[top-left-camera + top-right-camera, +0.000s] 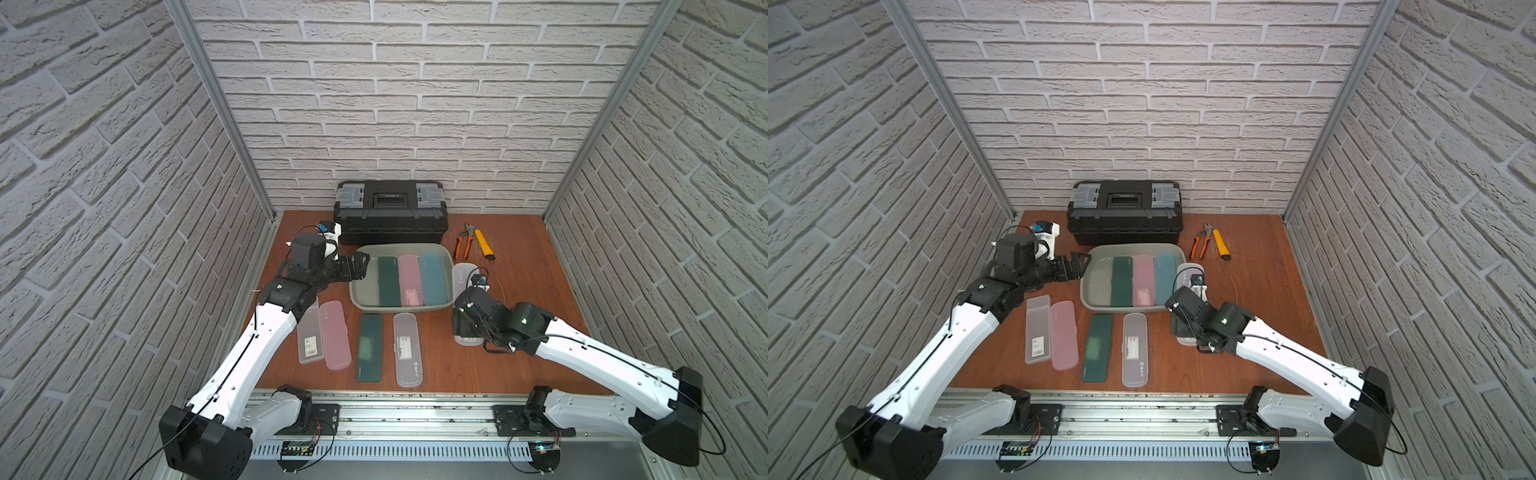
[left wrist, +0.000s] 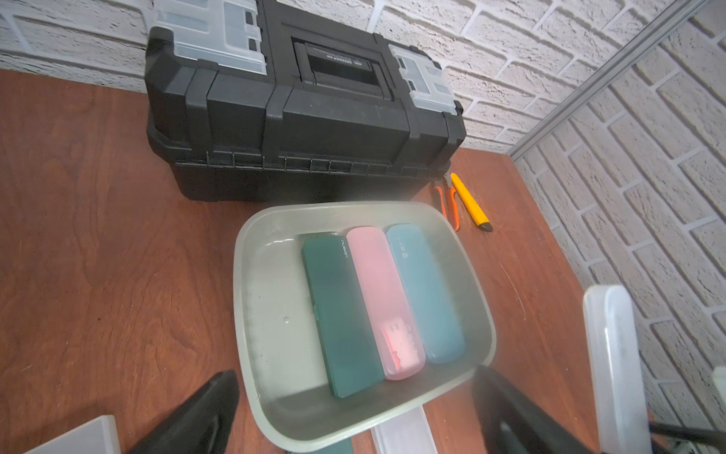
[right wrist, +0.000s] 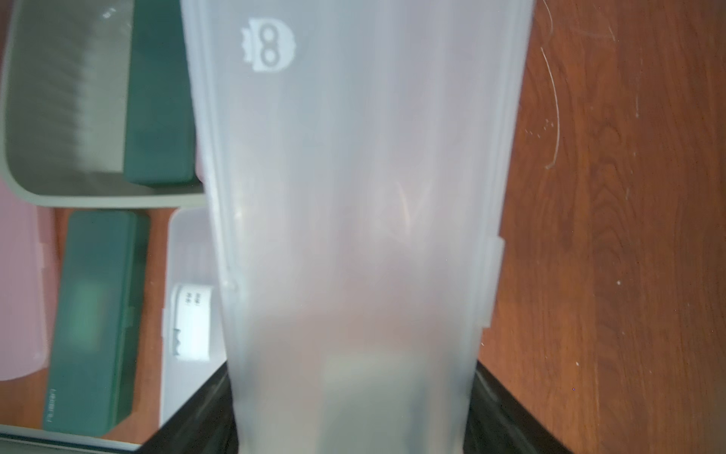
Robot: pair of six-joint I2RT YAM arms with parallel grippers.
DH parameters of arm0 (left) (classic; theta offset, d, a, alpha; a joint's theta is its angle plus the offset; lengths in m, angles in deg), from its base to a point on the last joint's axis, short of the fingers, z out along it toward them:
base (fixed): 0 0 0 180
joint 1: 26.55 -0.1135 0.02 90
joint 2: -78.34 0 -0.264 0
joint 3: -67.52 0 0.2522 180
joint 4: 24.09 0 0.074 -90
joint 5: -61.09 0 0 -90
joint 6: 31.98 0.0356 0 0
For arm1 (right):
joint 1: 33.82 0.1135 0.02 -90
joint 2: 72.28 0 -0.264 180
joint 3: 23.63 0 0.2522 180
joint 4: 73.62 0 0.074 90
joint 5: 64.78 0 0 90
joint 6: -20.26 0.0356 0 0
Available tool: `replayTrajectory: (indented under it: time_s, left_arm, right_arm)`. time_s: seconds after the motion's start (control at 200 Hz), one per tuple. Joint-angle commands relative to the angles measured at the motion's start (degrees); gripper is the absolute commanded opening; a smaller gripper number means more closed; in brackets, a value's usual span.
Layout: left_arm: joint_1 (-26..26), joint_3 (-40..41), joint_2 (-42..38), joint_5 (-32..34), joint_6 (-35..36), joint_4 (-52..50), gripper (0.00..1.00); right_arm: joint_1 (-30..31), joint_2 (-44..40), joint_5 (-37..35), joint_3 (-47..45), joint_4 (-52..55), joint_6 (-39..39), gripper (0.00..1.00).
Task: Put the pencil case into the storage box
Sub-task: Place the pencil case at the storage box.
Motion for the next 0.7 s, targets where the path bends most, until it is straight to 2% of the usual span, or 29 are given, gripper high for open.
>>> replayTrajectory:
  time_s: [0.0, 0.28, 0.4, 0.54, 0.62, 0.695]
  left_arm:
    - [-3.55, -2.29, 2.67, -7.76, 4.49, -3.39, 0.98]
    - [-13.45, -1.92, 9.59, -14.97, 7.64, -2.55, 0.98]
    - [-13.71, -1.09, 11.52, -14.26, 9.26, -1.36, 0.99]
    - [-13.71, 4.69, 10.48, -13.91, 8.60, 3.79, 0.98]
    - [-13.78, 3.51, 10.04, -13.33, 9.94, 2.00, 0.98]
    - [-13.79, 3.75, 9.06, -9.49, 10.27, 1.61, 0.98]
  right_arm:
    - [-2.24, 6.85, 5.65, 5.76, -6.32, -6.80, 0.58]
    - [-4.50, 28.76, 14.95, 26.50, -9.26, -10.33, 0.55]
    - [-4.48, 36.66, 16.37, 34.82, -10.17, -8.91, 0.55]
    - [-4.46, 44.31, 16.42, 42.56, -10.44, -7.78, 0.54]
    - [-4.38, 49.06, 16.87, 46.35, -9.44, -6.97, 0.54]
    - [-3.74, 51.81, 17.36, 48.15, -10.05, -6.08, 0.54]
